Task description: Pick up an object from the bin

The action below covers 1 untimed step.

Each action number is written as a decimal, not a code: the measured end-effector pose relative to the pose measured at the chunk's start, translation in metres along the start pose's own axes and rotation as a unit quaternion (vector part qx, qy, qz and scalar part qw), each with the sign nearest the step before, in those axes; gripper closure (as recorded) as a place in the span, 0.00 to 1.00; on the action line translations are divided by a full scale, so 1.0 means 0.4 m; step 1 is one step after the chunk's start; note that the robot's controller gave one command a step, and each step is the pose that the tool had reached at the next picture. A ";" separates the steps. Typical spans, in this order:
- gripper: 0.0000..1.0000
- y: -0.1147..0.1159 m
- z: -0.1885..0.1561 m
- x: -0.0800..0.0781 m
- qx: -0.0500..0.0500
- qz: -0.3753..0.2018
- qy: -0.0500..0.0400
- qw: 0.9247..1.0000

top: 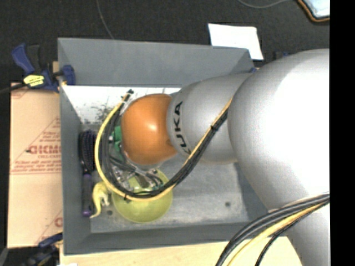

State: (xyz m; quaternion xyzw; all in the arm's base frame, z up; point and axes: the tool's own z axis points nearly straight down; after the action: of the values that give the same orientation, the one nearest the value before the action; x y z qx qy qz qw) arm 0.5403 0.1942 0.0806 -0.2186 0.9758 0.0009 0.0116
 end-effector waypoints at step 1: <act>1.00 0.034 0.005 0.031 -0.001 -0.138 0.001 0.990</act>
Offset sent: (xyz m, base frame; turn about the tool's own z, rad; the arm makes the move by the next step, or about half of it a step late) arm -0.0093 0.0045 0.0292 -0.1595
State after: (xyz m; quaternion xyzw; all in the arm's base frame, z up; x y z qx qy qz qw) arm 0.5233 0.2012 0.0781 -0.3514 0.9362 0.0000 0.0101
